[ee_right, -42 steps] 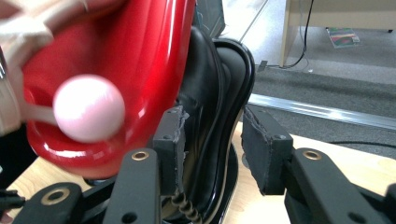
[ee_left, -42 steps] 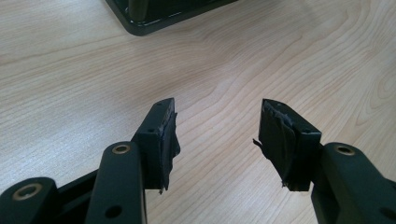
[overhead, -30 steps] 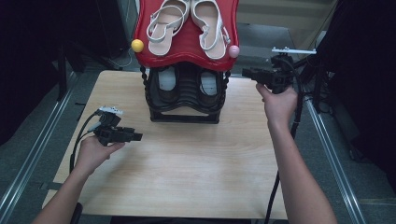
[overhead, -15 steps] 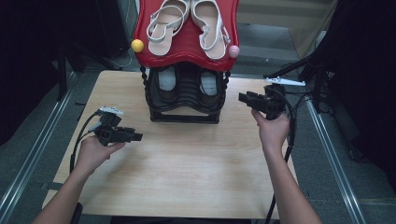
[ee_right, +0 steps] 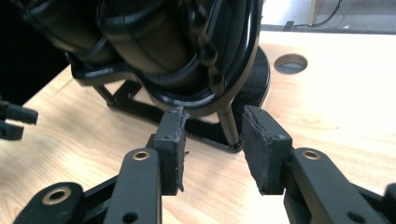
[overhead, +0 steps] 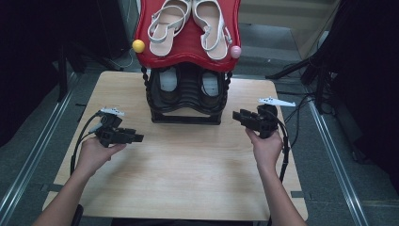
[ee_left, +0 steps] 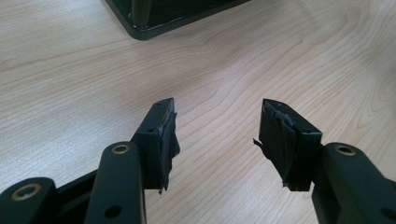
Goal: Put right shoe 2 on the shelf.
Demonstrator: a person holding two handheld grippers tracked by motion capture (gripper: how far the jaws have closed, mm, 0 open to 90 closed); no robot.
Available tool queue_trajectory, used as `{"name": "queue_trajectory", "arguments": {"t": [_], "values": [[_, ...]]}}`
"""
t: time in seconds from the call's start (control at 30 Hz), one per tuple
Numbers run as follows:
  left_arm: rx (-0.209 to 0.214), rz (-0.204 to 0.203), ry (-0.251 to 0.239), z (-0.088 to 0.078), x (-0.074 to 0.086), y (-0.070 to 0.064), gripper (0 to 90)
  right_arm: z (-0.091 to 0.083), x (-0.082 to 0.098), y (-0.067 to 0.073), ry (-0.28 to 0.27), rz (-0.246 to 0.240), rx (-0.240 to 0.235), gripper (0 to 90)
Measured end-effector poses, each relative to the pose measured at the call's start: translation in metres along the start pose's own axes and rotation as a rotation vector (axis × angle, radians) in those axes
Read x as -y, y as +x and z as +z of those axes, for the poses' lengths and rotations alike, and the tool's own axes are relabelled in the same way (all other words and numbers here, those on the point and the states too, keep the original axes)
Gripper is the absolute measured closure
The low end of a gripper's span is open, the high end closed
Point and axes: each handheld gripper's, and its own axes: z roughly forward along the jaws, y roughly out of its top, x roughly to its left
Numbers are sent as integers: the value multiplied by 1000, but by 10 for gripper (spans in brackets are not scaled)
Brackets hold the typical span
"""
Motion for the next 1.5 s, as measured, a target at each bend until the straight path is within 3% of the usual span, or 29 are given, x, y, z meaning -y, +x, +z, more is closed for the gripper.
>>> {"name": "queue_trajectory", "arguments": {"t": [0.2, 0.37, 0.73, 1.13, 1.37, 1.5], "values": [[0, -2, -5, 1, 0, -1, 465, 5, 20, -2, 22, 10, -4, 615], [0, 3, -3, 1, 0, -1, 465, 6, 30, -3, 19, -4, 14, 616], [-3, 15, -9, 1, 0, -2, 462, 11, 49, -3, 30, -2, -6, 615], [-13, 33, -13, 3, 0, -2, 457, 23, 59, 1, 90, -20, -19, 615], [-12, 26, -29, 4, 2, -3, 456, 26, 60, 3, 103, -16, -30, 612], [-11, 28, -22, 5, 3, -2, 453, 24, 59, 1, 82, -18, -17, 612]]}}
